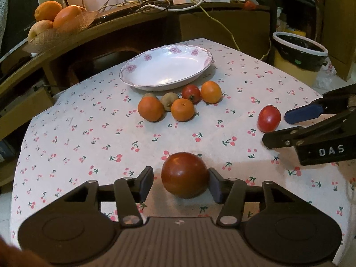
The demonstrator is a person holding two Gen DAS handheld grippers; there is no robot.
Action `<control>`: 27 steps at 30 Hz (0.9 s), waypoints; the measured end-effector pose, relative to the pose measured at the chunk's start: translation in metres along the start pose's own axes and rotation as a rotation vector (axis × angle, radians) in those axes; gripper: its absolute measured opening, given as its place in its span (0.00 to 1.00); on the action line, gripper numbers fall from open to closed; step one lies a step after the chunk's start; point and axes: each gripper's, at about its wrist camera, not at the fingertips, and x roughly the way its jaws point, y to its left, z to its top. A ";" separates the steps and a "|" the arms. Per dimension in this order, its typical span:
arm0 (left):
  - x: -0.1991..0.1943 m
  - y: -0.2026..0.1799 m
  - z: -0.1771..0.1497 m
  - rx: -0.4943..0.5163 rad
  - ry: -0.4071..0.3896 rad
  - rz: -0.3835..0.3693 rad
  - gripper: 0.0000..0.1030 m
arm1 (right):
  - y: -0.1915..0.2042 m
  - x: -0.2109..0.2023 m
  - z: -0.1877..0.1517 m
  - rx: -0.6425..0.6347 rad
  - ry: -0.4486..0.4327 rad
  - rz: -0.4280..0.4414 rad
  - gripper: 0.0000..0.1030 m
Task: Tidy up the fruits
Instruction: 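Carry both held tomatoes up toward the white floral plate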
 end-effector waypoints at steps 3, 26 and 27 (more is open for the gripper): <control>0.000 -0.001 0.003 -0.020 0.014 -0.015 0.45 | 0.004 0.002 0.003 -0.017 0.007 -0.006 0.40; -0.036 0.011 0.015 -0.086 -0.009 0.026 0.45 | 0.002 -0.036 0.010 0.024 -0.026 0.080 0.39; -0.035 0.010 0.011 -0.087 -0.002 0.018 0.45 | 0.003 -0.036 0.006 0.027 -0.020 0.090 0.40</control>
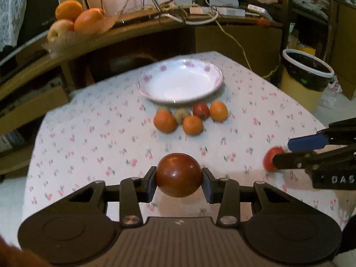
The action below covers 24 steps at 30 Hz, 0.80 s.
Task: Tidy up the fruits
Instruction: 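Carry both held tomatoes up toward the white floral plate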
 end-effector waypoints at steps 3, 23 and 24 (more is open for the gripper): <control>0.004 -0.003 -0.005 0.014 0.014 -0.015 0.45 | 0.006 0.009 -0.010 -0.027 0.030 -0.018 0.40; -0.006 -0.015 0.021 0.030 -0.016 -0.021 0.45 | 0.010 0.004 0.006 -0.027 0.037 -0.083 0.28; -0.008 -0.014 0.031 0.022 -0.026 -0.025 0.45 | 0.011 0.001 0.015 -0.019 0.028 -0.075 0.28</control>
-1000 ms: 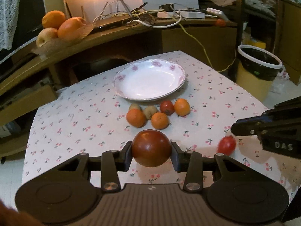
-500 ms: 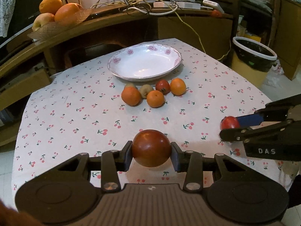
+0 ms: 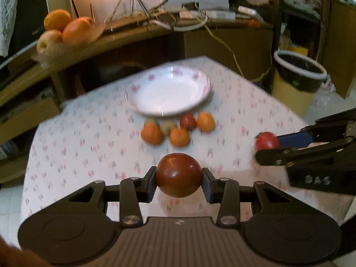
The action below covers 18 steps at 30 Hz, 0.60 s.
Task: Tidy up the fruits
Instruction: 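Carry both held tomatoes up toward the white floral plate, then lower the tomatoes into the plate and open both tools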
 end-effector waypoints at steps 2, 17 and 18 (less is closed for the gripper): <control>-0.001 0.003 0.018 -0.010 -0.034 -0.010 0.44 | 0.003 -0.003 0.018 0.014 -0.020 0.019 0.28; 0.091 0.039 0.081 -0.070 0.003 0.042 0.44 | -0.018 0.071 0.100 0.011 -0.053 -0.007 0.29; 0.096 0.040 0.082 -0.067 0.009 0.047 0.44 | -0.020 0.076 0.101 0.012 -0.049 -0.005 0.29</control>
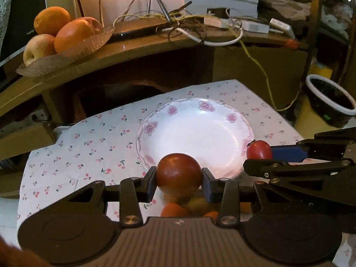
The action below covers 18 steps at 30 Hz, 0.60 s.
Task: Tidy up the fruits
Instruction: 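Lower the tomatoes into the plate and open both tools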
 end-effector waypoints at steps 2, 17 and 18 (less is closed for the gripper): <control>0.009 0.001 0.002 0.001 0.011 0.007 0.44 | -0.002 0.009 0.002 -0.005 0.009 -0.001 0.29; 0.038 0.005 0.009 -0.014 0.045 0.012 0.44 | -0.009 0.043 0.015 -0.036 0.023 0.005 0.32; 0.037 0.005 0.009 -0.014 0.042 0.011 0.44 | -0.009 0.043 0.015 -0.034 0.019 0.004 0.32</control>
